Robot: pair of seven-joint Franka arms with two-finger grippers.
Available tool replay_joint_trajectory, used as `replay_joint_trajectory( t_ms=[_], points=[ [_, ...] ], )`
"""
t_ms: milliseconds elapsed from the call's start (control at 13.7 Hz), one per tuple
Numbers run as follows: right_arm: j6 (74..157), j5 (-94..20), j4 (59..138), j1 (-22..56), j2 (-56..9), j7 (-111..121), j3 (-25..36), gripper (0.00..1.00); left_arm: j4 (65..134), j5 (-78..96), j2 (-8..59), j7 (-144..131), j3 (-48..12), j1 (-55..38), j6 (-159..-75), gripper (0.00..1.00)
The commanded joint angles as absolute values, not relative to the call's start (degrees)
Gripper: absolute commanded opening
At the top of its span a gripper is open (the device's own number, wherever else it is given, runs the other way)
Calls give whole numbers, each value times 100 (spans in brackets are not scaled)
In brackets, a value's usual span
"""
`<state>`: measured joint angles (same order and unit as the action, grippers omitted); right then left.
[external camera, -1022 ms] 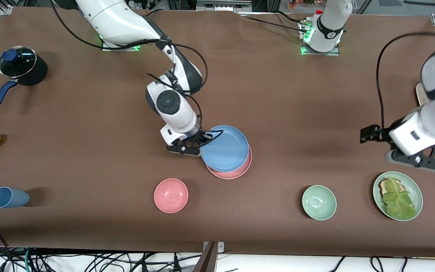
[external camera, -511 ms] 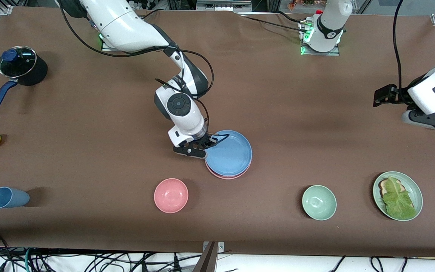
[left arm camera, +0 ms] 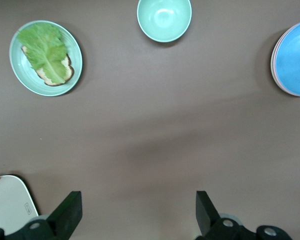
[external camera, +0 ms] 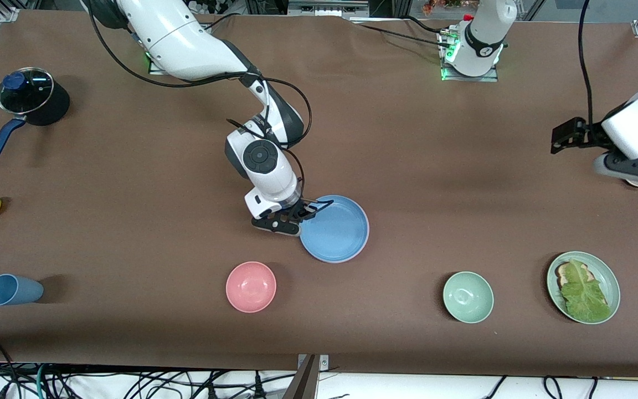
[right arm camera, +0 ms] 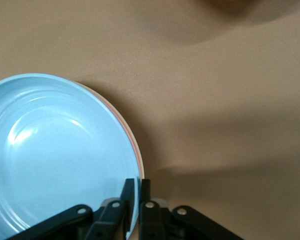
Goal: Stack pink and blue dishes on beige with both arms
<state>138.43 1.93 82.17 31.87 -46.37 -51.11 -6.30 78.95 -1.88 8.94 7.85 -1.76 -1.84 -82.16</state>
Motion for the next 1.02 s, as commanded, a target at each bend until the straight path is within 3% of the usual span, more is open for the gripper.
replay_joint_trajectory(
  t_ms=[0, 219, 292, 365, 438, 949],
  points=[
    [13642, 290, 8016, 3208, -4659, -5107, -501, 42, 7884, -71, 791, -74, -185, -158, -8191, 100],
    [12757, 439, 7543, 3129, -4623, -4792, -387, 58, 7875, -35, 791, -607, -185, -150, -8200, 100],
    [12509, 439, 7419, 3024, -4614, -4442, -387, 73, 7884, 26, 791, -615, -176, -141, -8209, 100],
    [12385, 439, 7401, 2867, -4484, -4117, -387, 96, 7884, 70, 782, -650, -176, -141, -8235, 100],
    [12358, 422, 7435, 2717, -4369, -3791, -387, 100, 7875, 88, 765, -659, -158, -149, -8253, 100],
    [10962, 334, 7532, 1513, -3482, -2438, -387, 100, 7875, 650, 835, -809, 141, -114, -8253, 100]
  ],
)
